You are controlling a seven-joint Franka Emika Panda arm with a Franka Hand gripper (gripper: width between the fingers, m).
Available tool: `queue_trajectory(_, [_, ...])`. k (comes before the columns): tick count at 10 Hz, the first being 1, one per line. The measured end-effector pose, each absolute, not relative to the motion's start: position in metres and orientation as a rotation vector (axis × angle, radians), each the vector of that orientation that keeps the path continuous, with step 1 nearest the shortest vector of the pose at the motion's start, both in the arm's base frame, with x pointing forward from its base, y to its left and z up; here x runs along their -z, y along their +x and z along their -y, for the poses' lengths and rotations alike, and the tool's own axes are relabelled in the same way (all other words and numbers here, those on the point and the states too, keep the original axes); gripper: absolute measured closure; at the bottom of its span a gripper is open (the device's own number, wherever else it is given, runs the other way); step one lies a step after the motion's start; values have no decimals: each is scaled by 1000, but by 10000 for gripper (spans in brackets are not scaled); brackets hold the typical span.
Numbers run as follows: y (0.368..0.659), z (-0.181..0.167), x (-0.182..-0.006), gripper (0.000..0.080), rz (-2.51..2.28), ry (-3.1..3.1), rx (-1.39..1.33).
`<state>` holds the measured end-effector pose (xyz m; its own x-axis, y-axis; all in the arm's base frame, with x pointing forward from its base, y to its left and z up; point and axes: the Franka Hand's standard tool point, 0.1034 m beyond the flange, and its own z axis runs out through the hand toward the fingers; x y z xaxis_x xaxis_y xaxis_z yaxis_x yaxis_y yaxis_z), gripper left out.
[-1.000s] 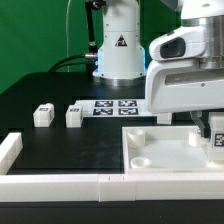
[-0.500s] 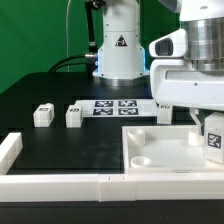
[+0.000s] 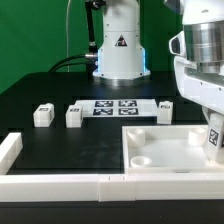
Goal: Assemble one leg
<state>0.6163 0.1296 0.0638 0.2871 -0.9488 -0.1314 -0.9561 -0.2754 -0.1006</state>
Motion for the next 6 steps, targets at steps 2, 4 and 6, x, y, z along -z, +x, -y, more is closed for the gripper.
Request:
queue_trajectory(2, [616, -130, -64, 332, -1691, -2452, -59])
queue_trajectory(4, [617, -126, -64, 208, -1402, -2623, -25])
queue_trajectory(6, [618, -126, -64, 152, -1008, -2798, 20])
